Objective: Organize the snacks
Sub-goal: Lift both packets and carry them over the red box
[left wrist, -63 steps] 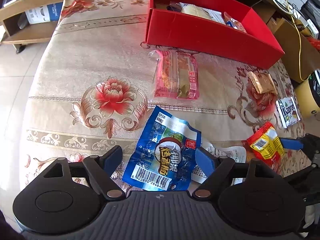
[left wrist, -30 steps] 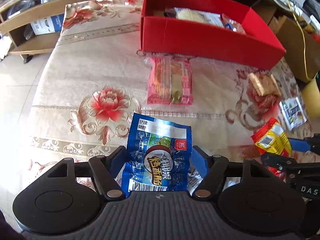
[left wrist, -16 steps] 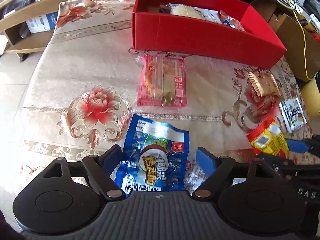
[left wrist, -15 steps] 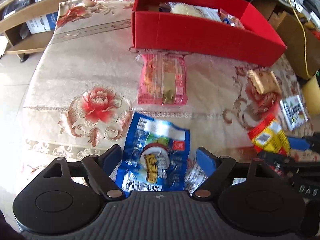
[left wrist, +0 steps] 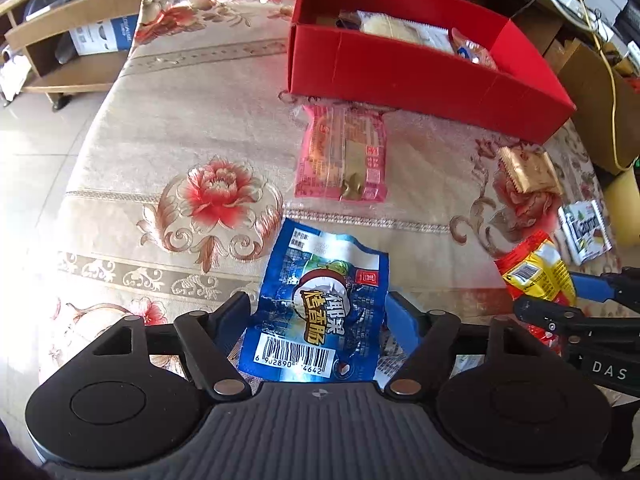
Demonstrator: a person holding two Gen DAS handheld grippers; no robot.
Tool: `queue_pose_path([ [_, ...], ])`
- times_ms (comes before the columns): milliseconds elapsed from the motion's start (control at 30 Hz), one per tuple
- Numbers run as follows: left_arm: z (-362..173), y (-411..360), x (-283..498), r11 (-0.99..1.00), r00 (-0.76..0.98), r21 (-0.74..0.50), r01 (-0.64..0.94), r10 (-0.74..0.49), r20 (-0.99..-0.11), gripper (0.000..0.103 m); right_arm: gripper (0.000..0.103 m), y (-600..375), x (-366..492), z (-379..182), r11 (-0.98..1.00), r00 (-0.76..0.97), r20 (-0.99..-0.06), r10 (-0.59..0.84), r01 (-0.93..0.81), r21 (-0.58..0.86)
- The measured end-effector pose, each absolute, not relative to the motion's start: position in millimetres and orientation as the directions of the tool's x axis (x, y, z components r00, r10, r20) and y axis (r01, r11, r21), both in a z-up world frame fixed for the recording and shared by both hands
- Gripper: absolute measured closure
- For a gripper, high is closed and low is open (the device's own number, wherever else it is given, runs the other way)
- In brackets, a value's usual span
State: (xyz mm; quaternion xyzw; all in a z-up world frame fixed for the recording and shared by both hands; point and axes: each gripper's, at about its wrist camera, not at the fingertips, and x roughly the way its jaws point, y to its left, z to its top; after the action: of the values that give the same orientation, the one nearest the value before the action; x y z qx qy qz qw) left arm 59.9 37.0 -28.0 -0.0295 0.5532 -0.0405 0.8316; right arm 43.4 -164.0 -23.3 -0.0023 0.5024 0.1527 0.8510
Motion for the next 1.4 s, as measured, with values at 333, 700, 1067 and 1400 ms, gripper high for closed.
queue_pose_path([
  [333,-8,27,66,0.986,0.437,-0.161,0.047,-0.165,-0.884,0.025,0.053,-168,52,-2,0.955,0.502,-0.82,0.274,-0.241,0.171],
  [700,17,0,95,0.976,0.488,-0.197,0.088,-0.215,-0.846,0.025,0.053,-176,81,27,0.961,0.57,-0.775,0.271,-0.2,0.189],
  [1067,37,-16,137,0.976,0.54,-0.197,0.09,-0.214,-0.814,0.025,0.053,-194,125,48,0.967,0.622,-0.741,0.254,-0.136,0.217],
  [1400,43,-34,194,0.979,0.569,-0.188,0.082,-0.201,-0.798,0.025,0.053,-208,187,49,0.966,0.642,-0.727,0.245,-0.095,0.242],
])
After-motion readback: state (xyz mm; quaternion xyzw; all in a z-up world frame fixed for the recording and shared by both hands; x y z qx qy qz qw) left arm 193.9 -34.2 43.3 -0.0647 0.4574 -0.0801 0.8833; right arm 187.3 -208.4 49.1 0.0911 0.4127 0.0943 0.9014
